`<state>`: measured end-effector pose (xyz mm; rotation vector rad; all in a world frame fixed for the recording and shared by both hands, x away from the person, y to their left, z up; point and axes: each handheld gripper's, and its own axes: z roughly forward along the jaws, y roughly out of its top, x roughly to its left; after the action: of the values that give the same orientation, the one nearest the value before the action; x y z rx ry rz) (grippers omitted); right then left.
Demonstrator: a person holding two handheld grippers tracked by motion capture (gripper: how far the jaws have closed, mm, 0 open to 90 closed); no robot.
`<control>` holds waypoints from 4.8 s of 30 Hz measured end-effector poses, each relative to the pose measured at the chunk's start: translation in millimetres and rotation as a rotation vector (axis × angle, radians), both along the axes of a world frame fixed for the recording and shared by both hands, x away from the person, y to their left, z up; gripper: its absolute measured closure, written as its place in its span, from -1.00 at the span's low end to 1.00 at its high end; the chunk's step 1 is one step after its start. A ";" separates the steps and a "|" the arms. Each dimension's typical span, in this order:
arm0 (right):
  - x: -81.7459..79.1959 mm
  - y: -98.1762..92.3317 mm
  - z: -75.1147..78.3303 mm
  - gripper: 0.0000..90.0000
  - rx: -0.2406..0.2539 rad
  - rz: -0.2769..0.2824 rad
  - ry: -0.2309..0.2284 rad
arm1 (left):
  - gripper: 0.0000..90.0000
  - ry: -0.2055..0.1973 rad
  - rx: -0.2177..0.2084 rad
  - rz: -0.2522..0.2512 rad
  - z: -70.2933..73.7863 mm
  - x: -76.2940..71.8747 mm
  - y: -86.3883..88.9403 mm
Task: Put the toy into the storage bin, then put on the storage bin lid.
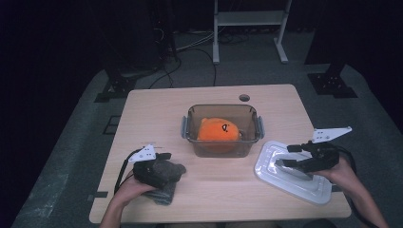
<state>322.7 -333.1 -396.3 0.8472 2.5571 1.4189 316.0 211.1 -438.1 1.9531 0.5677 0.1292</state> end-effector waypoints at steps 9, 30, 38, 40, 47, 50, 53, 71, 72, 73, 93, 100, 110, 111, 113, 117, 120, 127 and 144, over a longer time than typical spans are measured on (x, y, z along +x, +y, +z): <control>-7.2 -5.3 -3.6 -0.29 0.013 -0.015 -0.023 | -0.94 -0.015 -0.001 0.007 2.8 0.9 2.0; -16.3 -13.3 -12.6 -0.30 -0.006 -0.039 -0.024 | -0.94 -0.012 -0.003 0.001 2.5 3.9 1.5; -19.3 -8.2 -17.0 -0.30 -0.033 -0.026 -0.035 | -0.94 -0.017 0.001 -0.010 2.9 3.5 0.5; -18.5 -9.3 -19.7 -0.30 -0.043 -0.033 -0.031 | -0.94 -0.016 0.004 -0.008 2.4 3.3 1.8; -12.3 -20.6 -27.0 -0.30 -0.030 -0.079 -0.033 | -0.94 -0.013 0.001 0.005 1.6 3.0 6.9; -10.5 -24.9 -32.1 -0.30 -0.030 -0.092 -0.030 | -0.94 -0.016 0.001 0.010 2.5 2.7 7.8; -10.5 -28.0 -39.0 -0.29 -0.032 -0.102 -0.029 | -0.94 -0.016 0.000 0.012 2.7 2.6 7.8; -7.7 -29.9 -61.4 0.39 -0.076 -0.087 -0.033 | -0.94 -0.004 0.004 0.013 0.0 3.2 9.8; -7.7 -29.5 -61.1 0.40 -0.080 -0.082 -0.033 | -0.94 -0.003 0.005 0.014 -0.2 3.2 10.0; -7.4 -29.3 -60.9 0.41 -0.081 -0.078 -0.033 | -0.94 -0.002 0.004 0.015 -0.3 3.2 10.0; -8.5 -30.7 -42.3 0.46 -0.061 -0.029 -0.039 | -0.94 0.001 0.008 0.019 -1.3 2.2 12.2; -11.8 -32.8 -32.3 0.46 -0.061 -0.023 -0.053 | -0.94 -0.004 0.001 0.033 0.3 0.8 14.1; -16.5 -35.6 -14.3 0.46 -0.064 -0.014 -0.070 | -0.94 -0.006 0.005 0.034 0.3 0.8 14.9; -16.6 -35.7 -12.7 0.46 -0.065 -0.013 -0.070 | -0.94 -0.004 0.006 0.035 0.2 0.5 14.9; -16.9 -35.6 -9.8 0.46 -0.069 -0.014 -0.073 | -0.94 -0.002 0.005 0.035 0.0 0.2 14.8; -17.9 -36.2 -5.3 0.46 -0.064 -0.010 -0.077 | -0.94 -0.003 0.008 0.034 -0.1 0.0 14.6; -18.5 -36.9 -2.0 0.46 -0.064 -0.009 -0.082 | -0.94 0.000 0.001 0.040 -0.1 -0.3 15.6; -21.8 -41.2 7.0 0.46 -0.068 -0.017 -0.085 | -0.94 0.003 0.005 0.036 -0.9 0.5 15.9; -23.2 -43.8 34.9 0.46 -0.071 0.002 -0.100 | -0.94 0.003 0.005 0.034 -1.7 0.2 15.5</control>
<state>299.5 -376.9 -361.4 0.7440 2.5176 1.3267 316.3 226.6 -439.8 1.9496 0.6037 0.1493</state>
